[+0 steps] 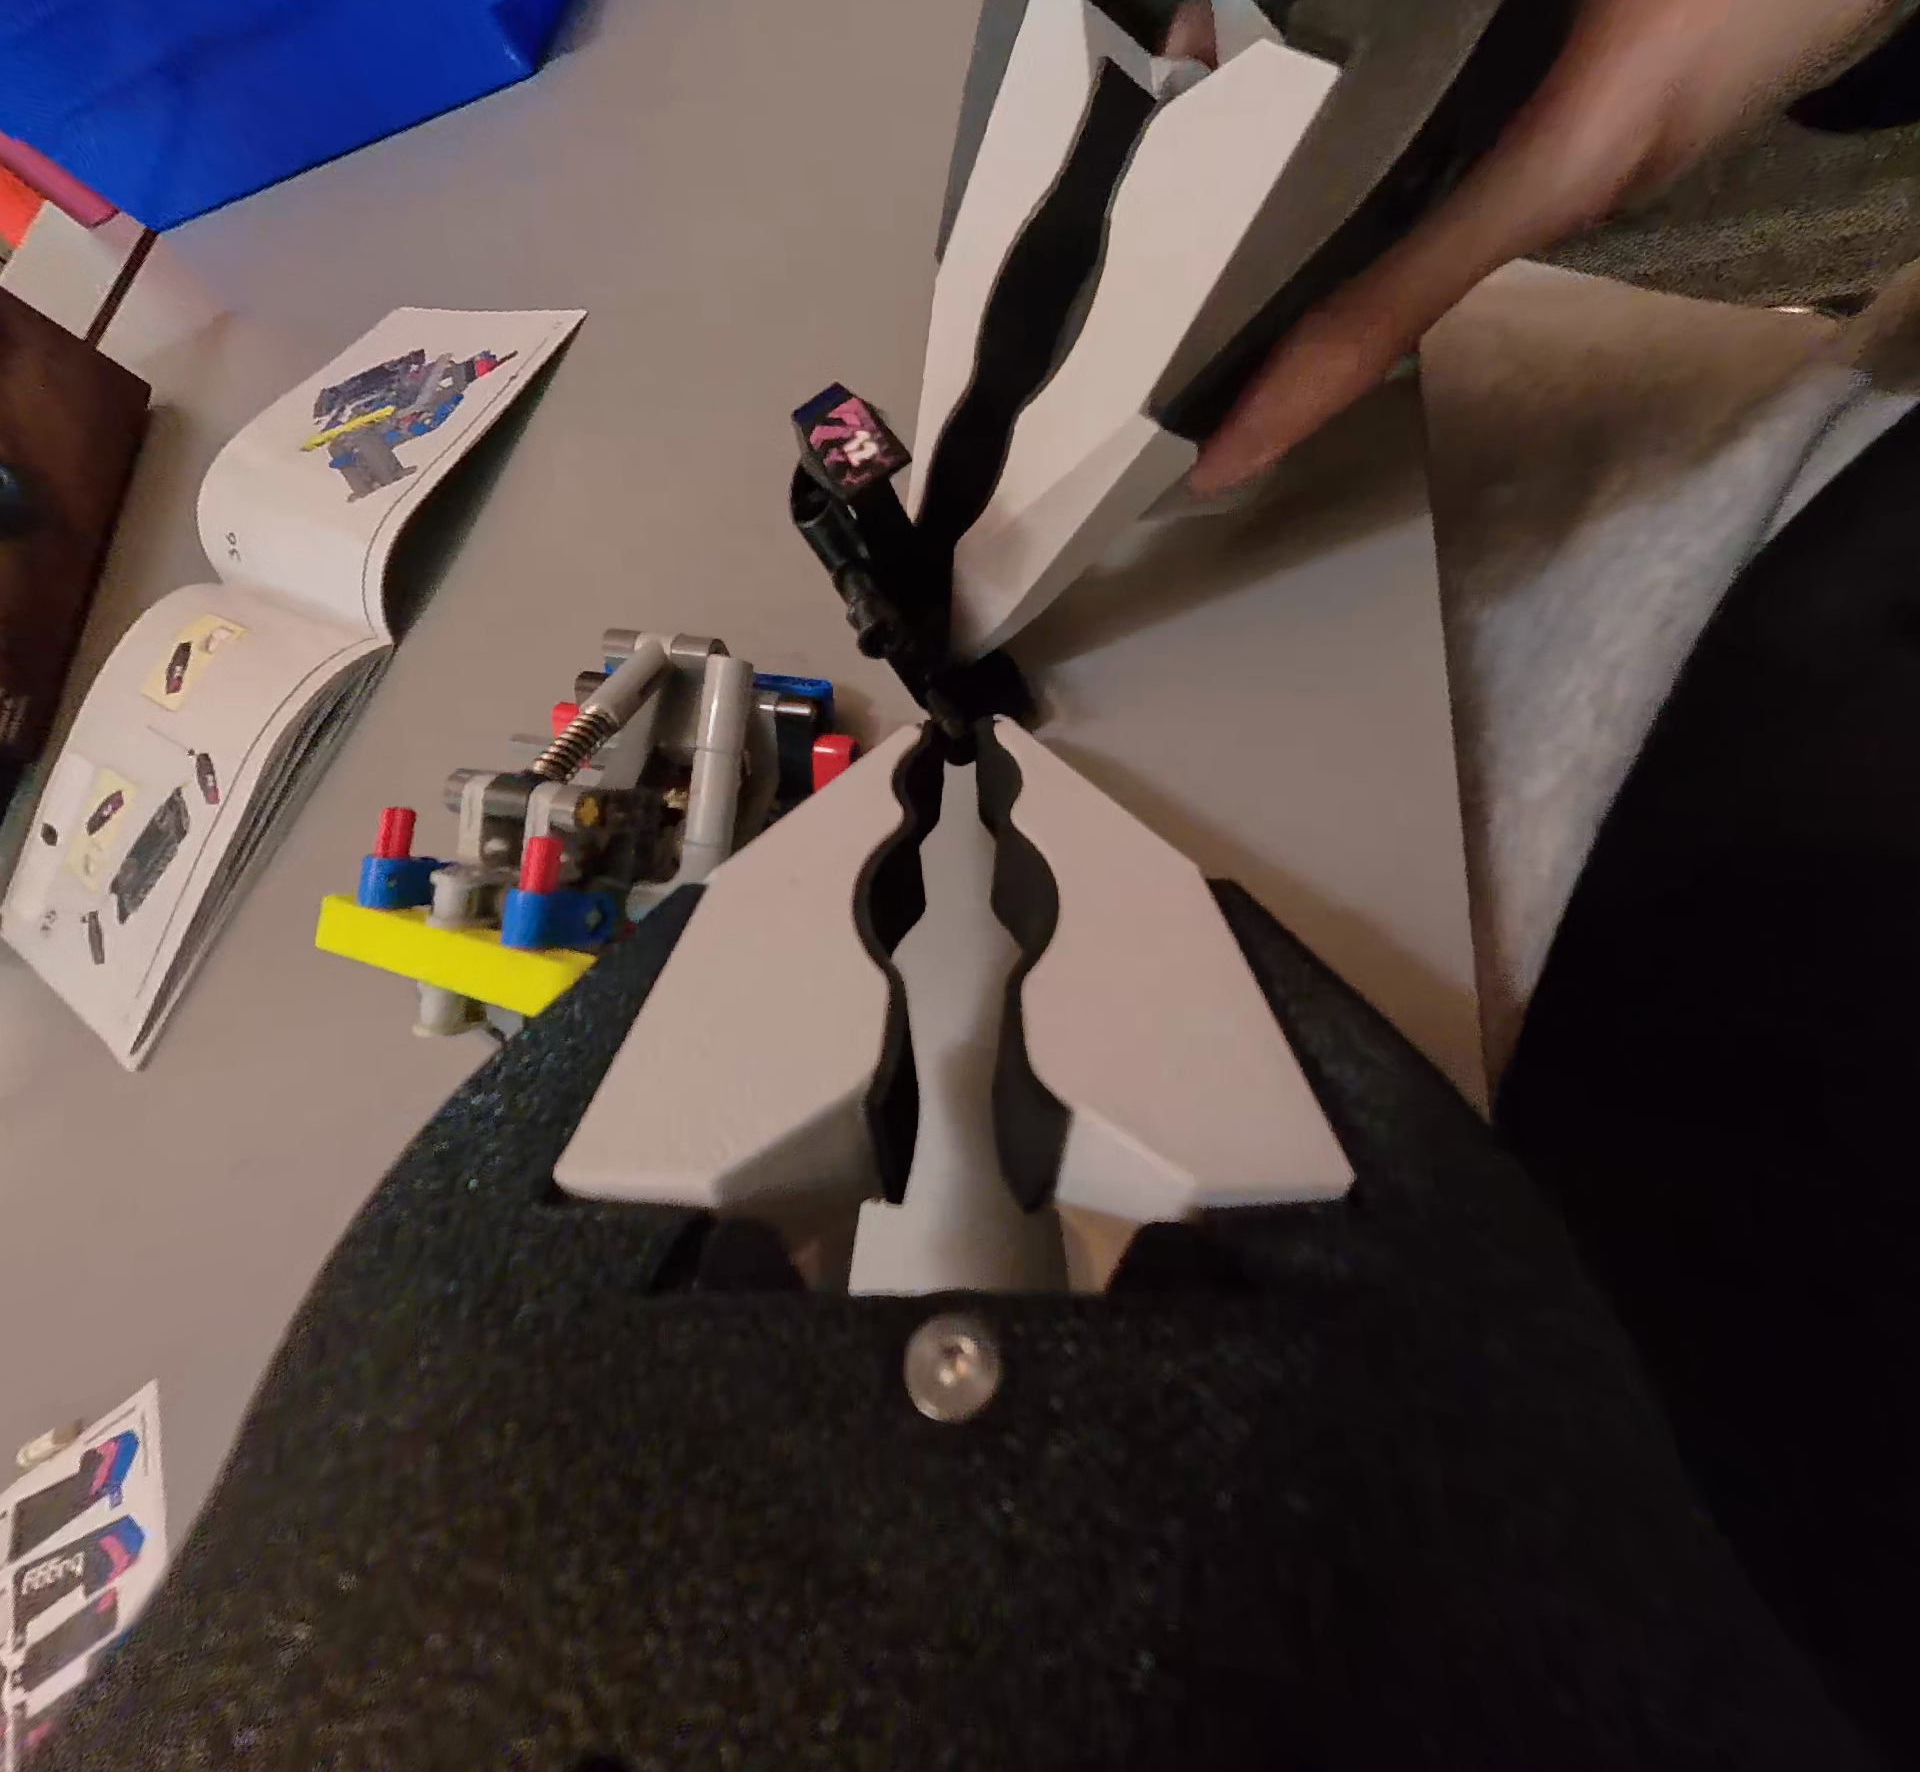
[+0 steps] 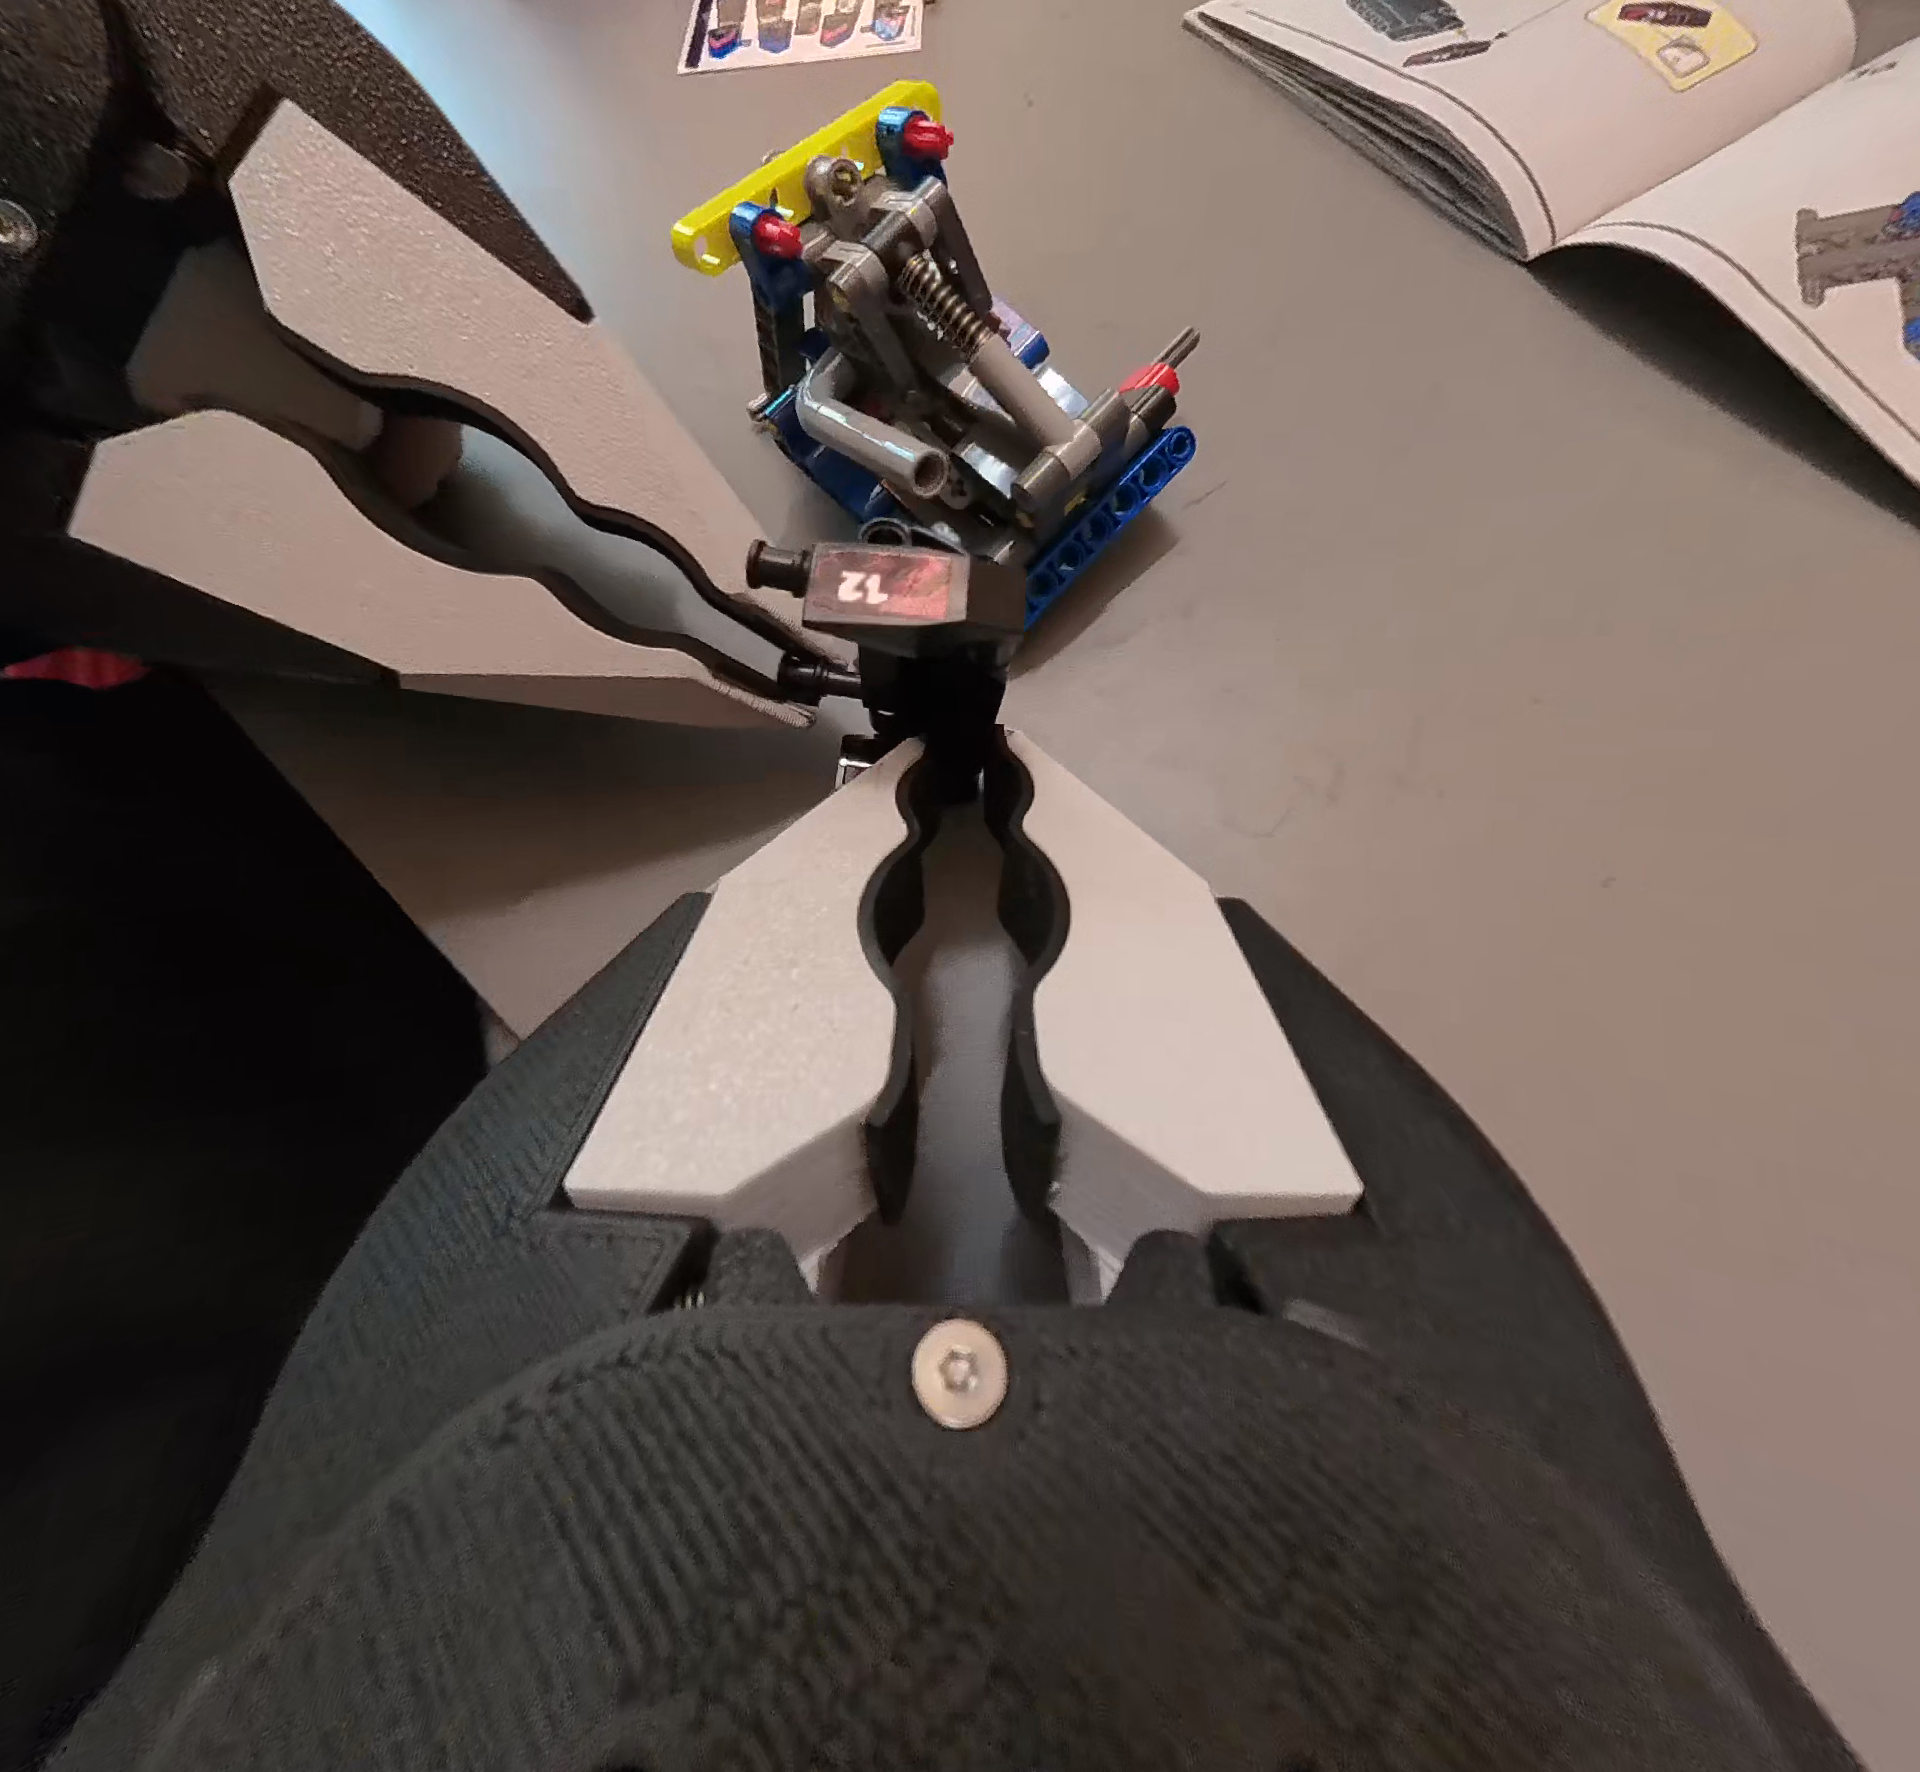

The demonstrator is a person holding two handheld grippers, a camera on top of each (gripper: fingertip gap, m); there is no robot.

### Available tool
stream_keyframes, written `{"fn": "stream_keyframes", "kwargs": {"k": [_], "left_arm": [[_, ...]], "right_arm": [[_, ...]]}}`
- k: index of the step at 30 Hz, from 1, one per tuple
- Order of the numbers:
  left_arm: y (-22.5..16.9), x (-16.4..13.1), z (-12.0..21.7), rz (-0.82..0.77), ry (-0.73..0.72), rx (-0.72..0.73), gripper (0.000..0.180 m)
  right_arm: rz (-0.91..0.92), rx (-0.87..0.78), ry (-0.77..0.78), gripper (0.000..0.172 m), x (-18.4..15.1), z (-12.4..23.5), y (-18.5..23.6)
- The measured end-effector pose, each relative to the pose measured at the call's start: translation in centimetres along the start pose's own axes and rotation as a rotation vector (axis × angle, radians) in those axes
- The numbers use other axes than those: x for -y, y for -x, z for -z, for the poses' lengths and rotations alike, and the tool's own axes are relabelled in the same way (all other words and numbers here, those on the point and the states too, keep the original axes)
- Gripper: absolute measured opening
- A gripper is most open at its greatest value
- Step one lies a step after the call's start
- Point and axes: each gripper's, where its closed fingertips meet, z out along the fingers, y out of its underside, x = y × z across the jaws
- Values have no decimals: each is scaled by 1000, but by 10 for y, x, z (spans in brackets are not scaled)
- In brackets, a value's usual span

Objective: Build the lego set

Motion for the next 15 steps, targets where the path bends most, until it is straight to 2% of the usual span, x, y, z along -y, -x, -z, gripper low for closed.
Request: {"fn": "stream_keyframes", "kwargs": {"k": [4, 9, 12, 15], "left_arm": [[-2, 1, -1, -9, -12, -53, 5], [-12, -3, 2, -161, -39, -117, 7], [-7, -11, 1, -115, 15, -115, 24], [-18, -4, 3, -103, -22, -190, 29]], "right_arm": [[34, 18, -10, 5, 1, 0, -1], [95, 83, 3, 5, 0, 1, 3], [117, 176, 19, 5, -5, 5, 12], [147, 203, 21, 5, -6, 6, 18]]}}
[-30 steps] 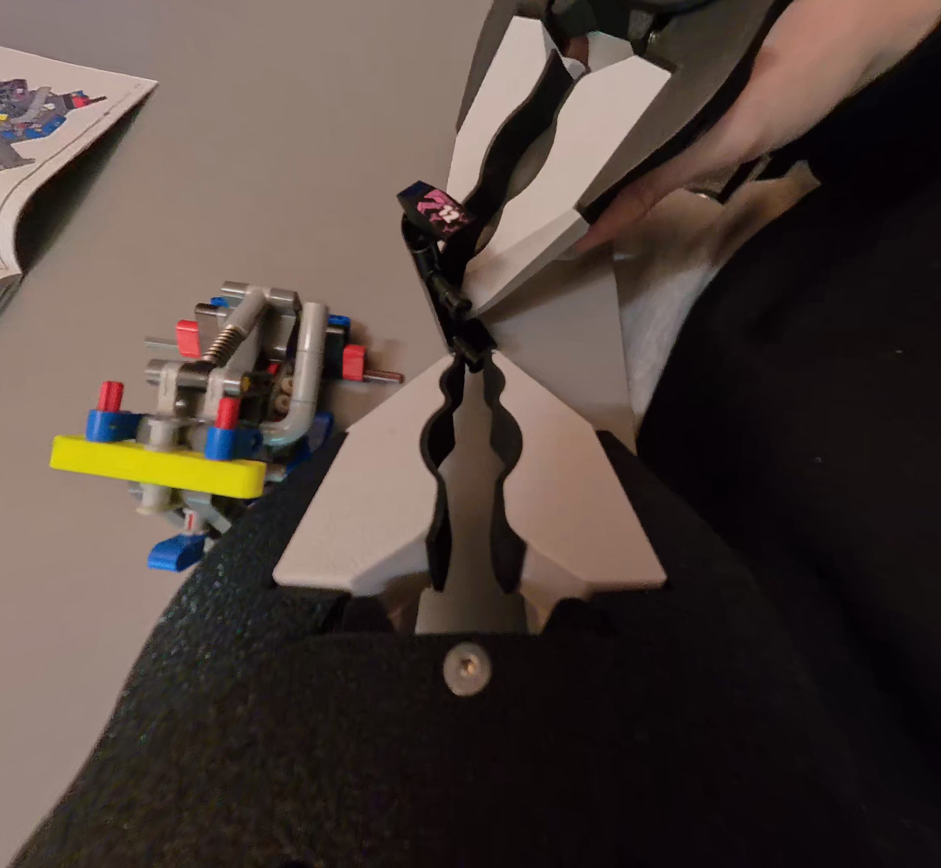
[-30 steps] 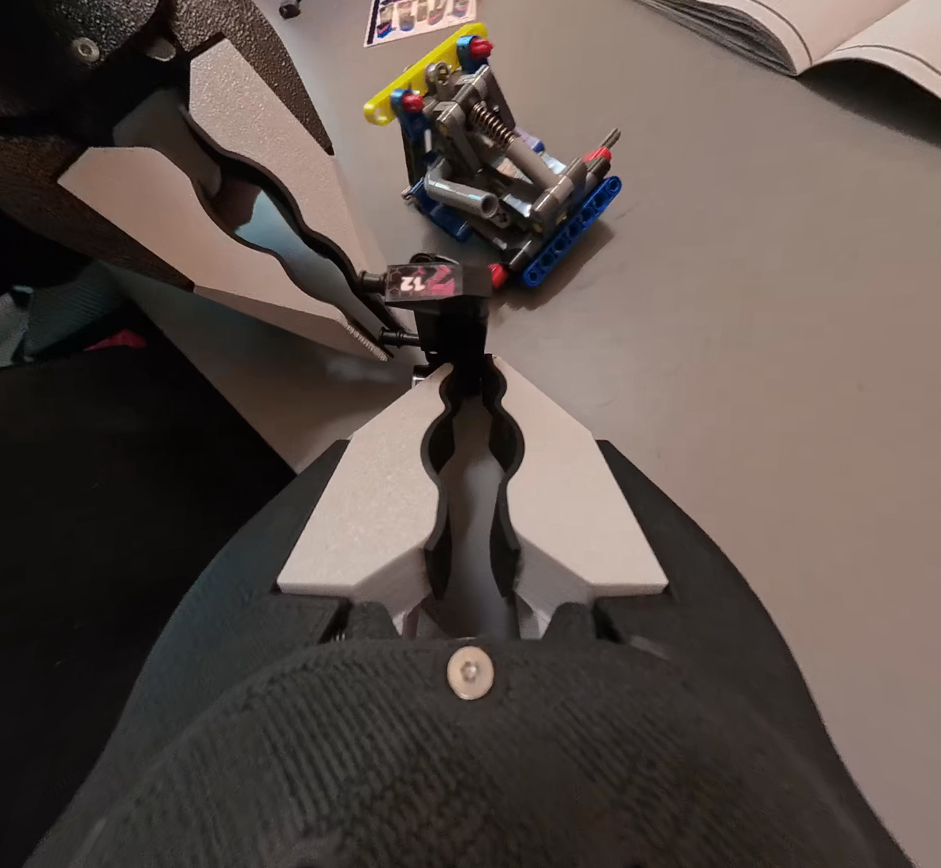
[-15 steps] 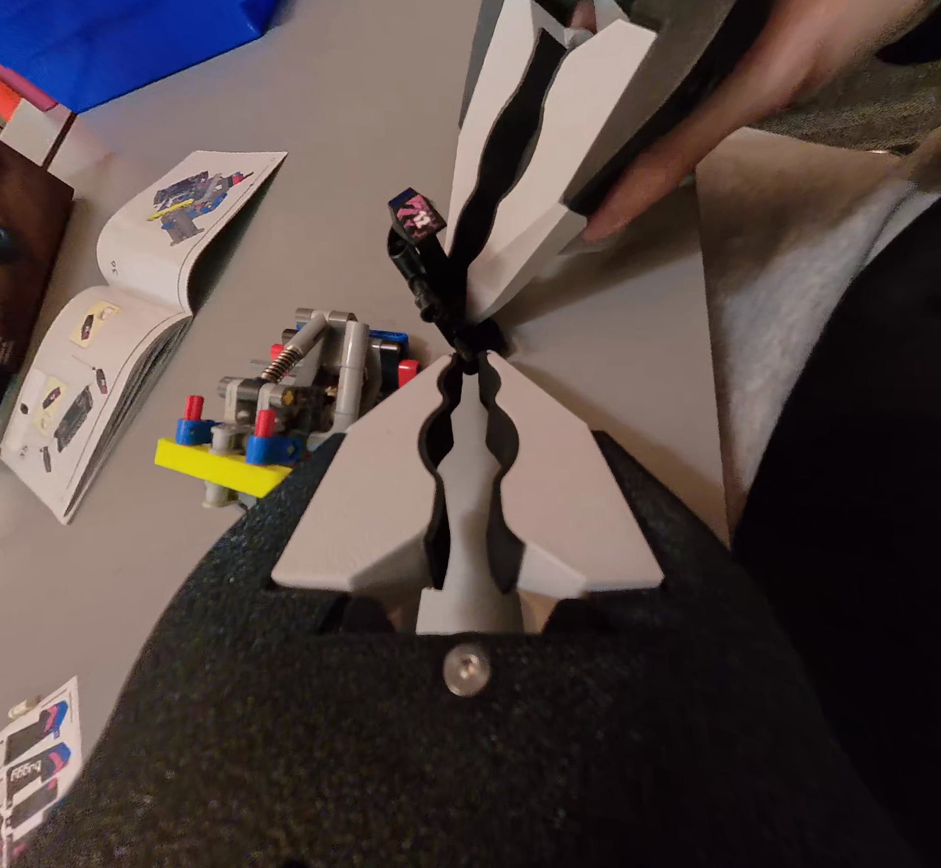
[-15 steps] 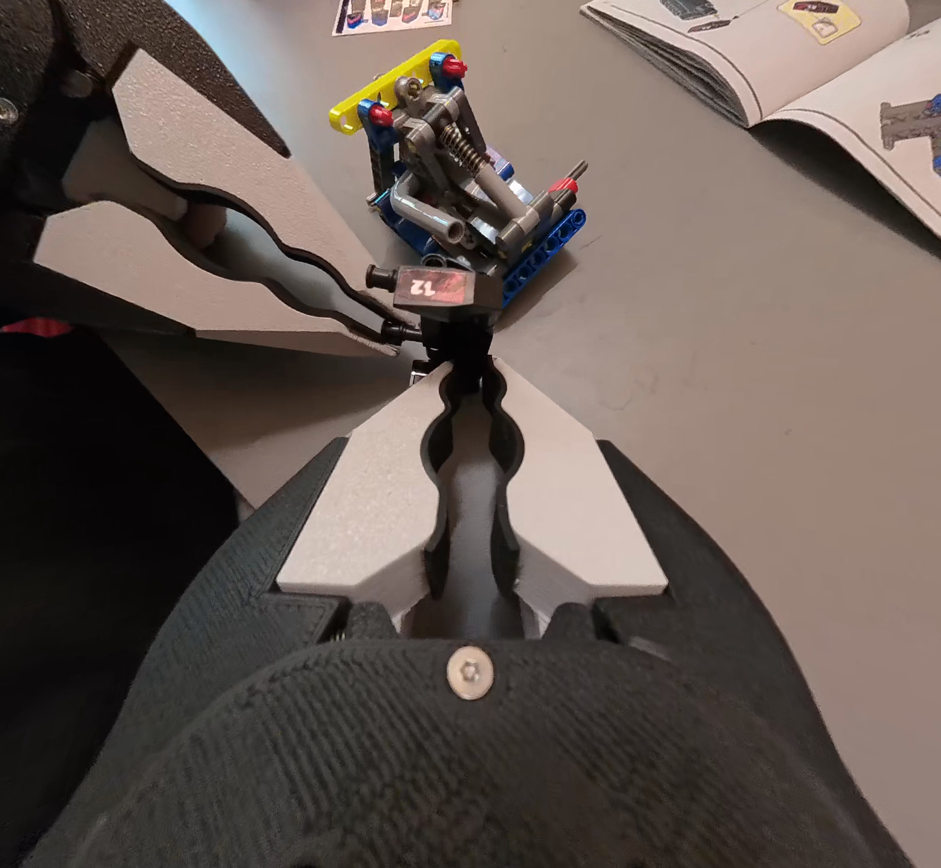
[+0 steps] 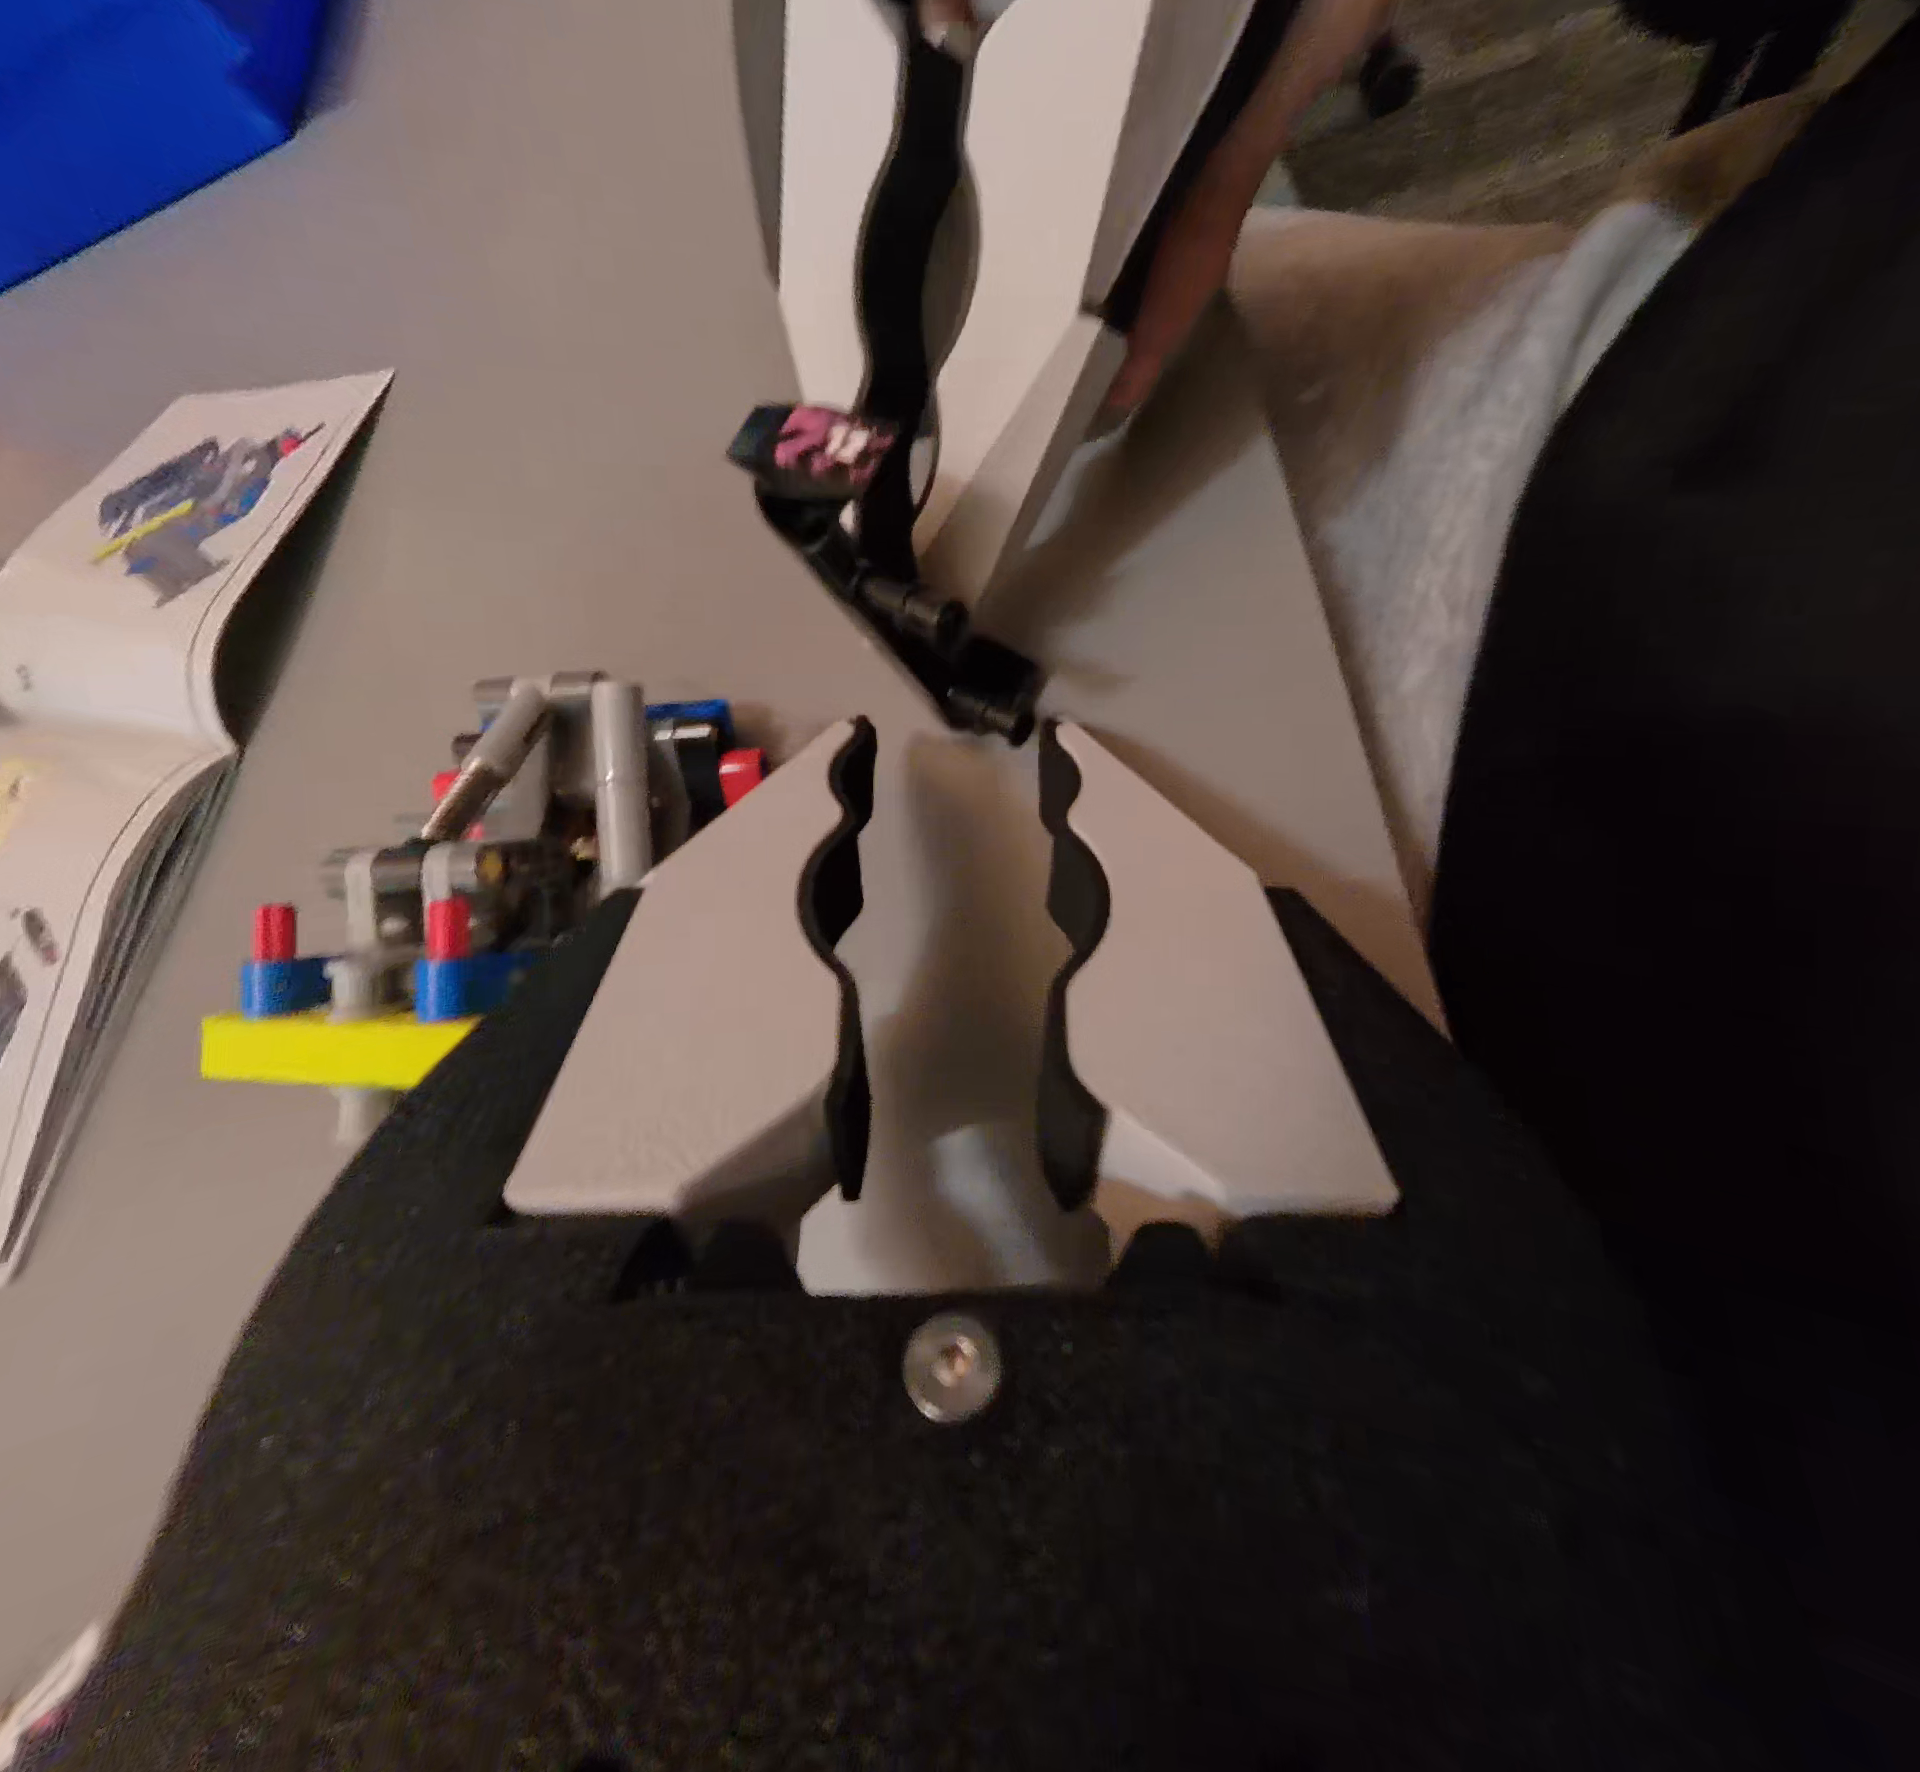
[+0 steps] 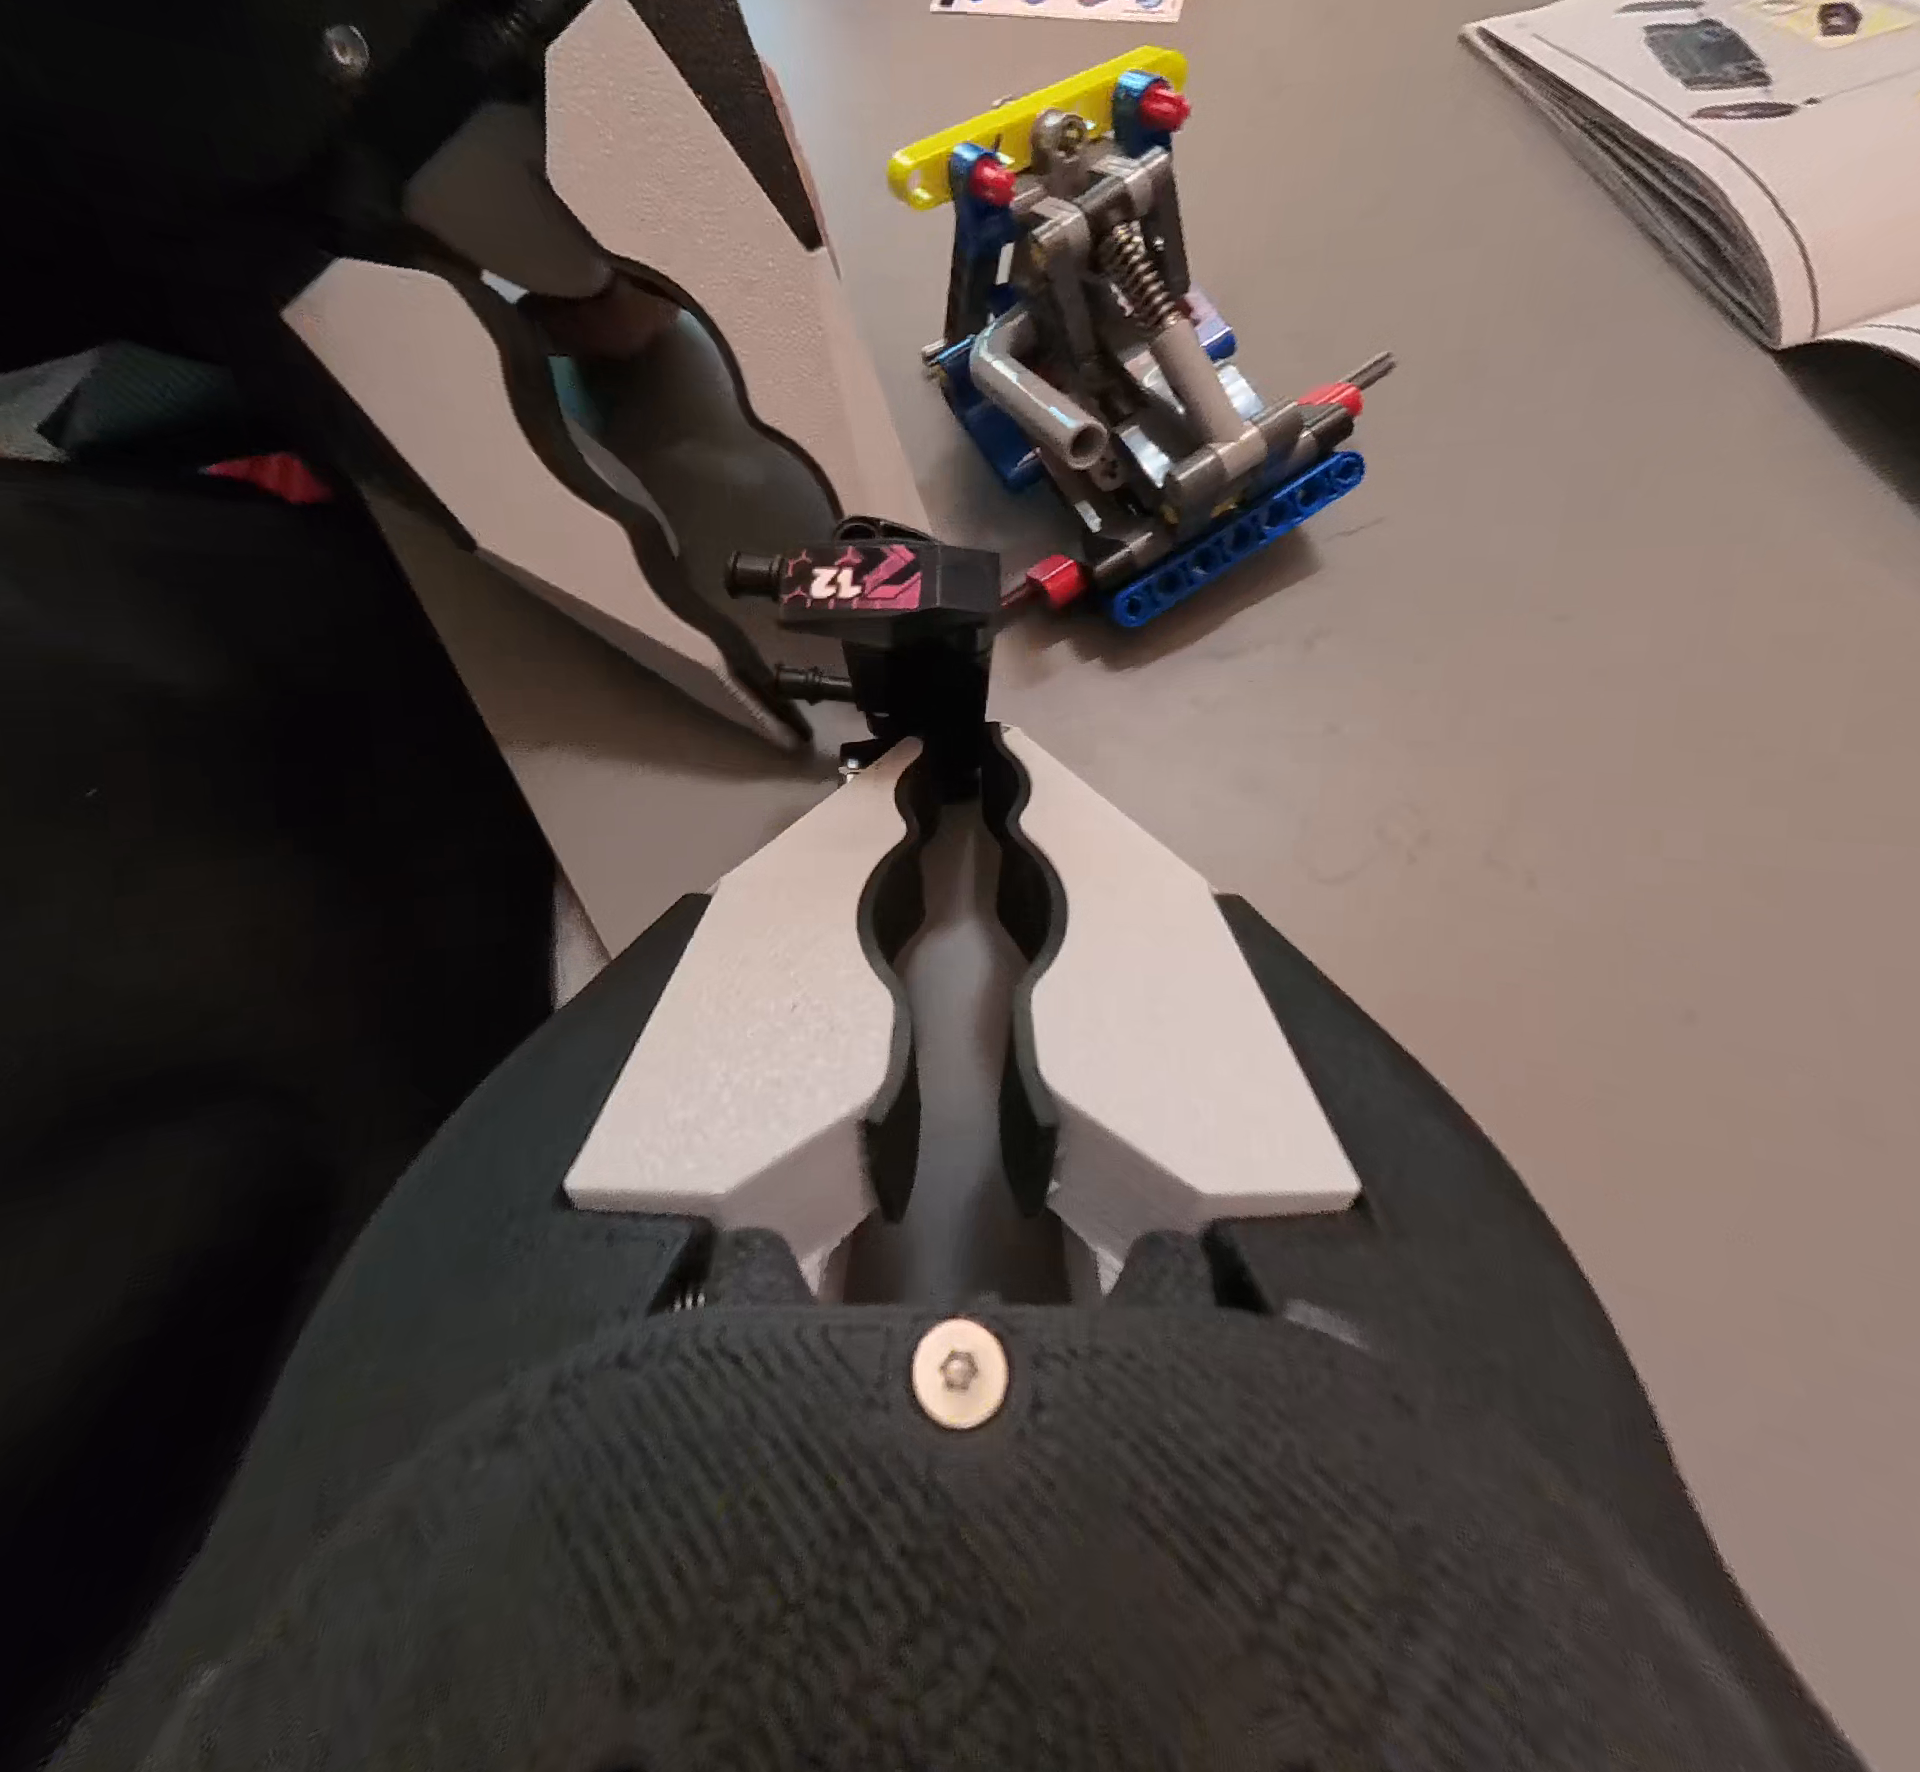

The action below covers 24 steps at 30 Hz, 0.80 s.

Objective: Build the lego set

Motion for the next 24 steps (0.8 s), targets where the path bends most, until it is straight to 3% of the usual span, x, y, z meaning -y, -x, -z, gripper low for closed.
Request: {"fn": "stream_keyframes", "kwargs": {"k": [5, 8, 12, 13, 14, 24], "left_arm": [[-13, 9, -4, 1, -27, -117, 34], [-19, 6, -1, -119, -48, -166, 35], [-30, 4, 4, -124, -46, -262, 50], [-29, 4, 4, -133, -51, -260, 48], [-23, 4, 3, -158, -65, -221, 32], [-19, 0, 4, -219, -81, -251, 32]], "right_arm": [[119, 16, 11, 6, 1, -3, 14], [139, 40, 15, 5, -1, -2, 17], [176, 37, 24, 6, -1, -1, 19], [183, 37, 27, 6, -1, -1, 19], [185, 49, 28, 6, -1, -1, 21], [275, -45, 49, 6, 2, -6, 20]]}}
